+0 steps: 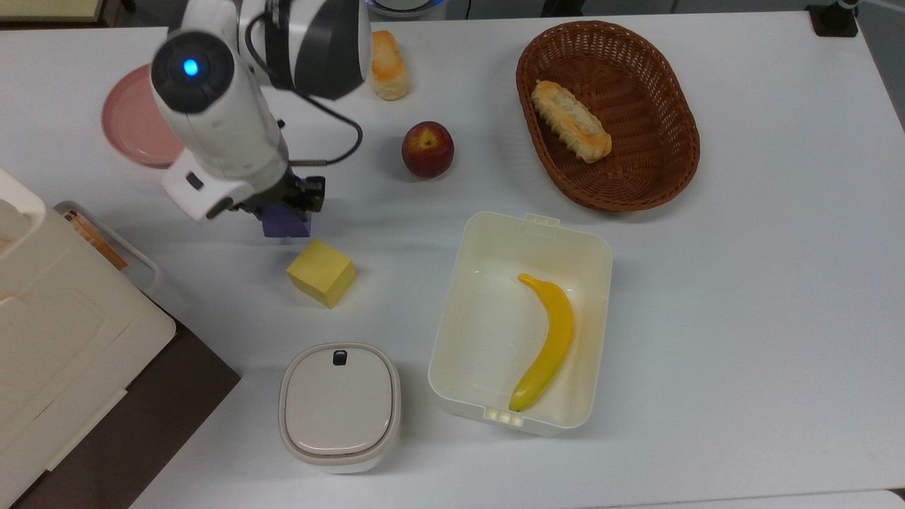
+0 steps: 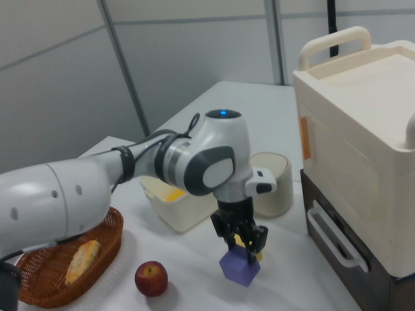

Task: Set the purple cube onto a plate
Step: 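Carry the purple cube over the pink plate and lower it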

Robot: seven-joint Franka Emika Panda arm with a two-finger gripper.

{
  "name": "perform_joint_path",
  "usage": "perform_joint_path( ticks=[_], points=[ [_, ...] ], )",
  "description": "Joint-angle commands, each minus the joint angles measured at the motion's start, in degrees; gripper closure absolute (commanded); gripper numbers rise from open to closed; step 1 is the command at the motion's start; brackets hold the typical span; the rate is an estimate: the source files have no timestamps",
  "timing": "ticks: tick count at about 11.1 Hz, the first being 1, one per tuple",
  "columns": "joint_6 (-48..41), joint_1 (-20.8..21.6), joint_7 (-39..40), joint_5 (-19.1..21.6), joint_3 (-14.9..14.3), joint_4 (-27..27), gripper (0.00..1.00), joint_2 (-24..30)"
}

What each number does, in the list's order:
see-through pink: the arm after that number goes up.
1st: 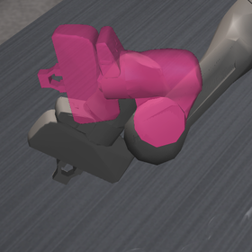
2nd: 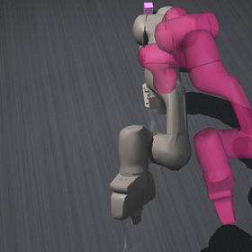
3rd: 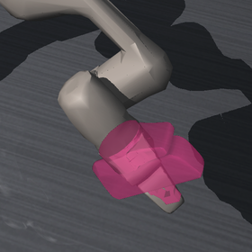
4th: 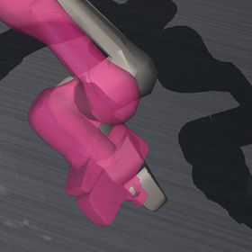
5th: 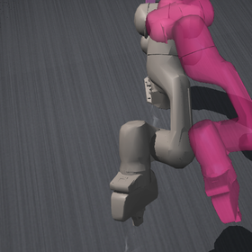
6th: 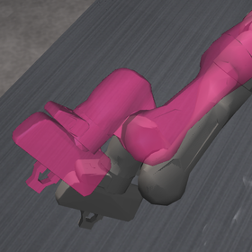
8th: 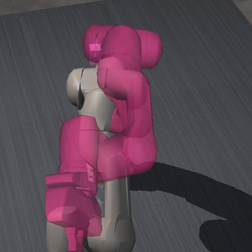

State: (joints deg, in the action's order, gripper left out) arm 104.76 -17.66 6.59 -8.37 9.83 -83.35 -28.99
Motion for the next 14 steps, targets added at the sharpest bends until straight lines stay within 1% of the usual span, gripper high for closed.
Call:
perform_joint_path(
  ticks=[1, 2, 4, 5, 6, 7, 8, 9, 11, 13, 14],
  points=[
    [-5.0, -1.2, 1.7, -1.0, -0.8, -1.2, 0.89, 5.5],
    [-6.8, -2.5, 4.0, -2.0, -0.8, -1.3, 0.89, 6.6],
    [-8.0, -5.5, 6.8, -2.1, -0.8, -1.2, 0.89, 8.1],
    [-7.9, -6.3, 7.4, -2.1, -0.9, -1.2, 0.89, 8.9],
    [-7.9, -6.3, 8.2, -2.1, -2.0, -1.3, 0.89, 9.3],
    [-7.9, -6.3, 9.7, -2.0, -2.4, -1.7, 0.89, 10.4],
    [-7.6, -6.3, 11.8, -2.0, -3.6, -3.1, 0.89, 11.7],
    [-7.2, -6.2, 13.9, -2.0, -5.0, -6.0, 0.89, 13.8],
    [-6.0, -6.2, 17.7, -2.0, -6.8, -10.8, 0.89, 16.1],
    [-3.6, -6.2, 20.4, -2.0, -9.1, -15.9, 0.89, 17.1],
    [-3.3, -6.3, 22.0, -2.1, -10.3, -17.4, 0.89, 17.1]
  ],
)
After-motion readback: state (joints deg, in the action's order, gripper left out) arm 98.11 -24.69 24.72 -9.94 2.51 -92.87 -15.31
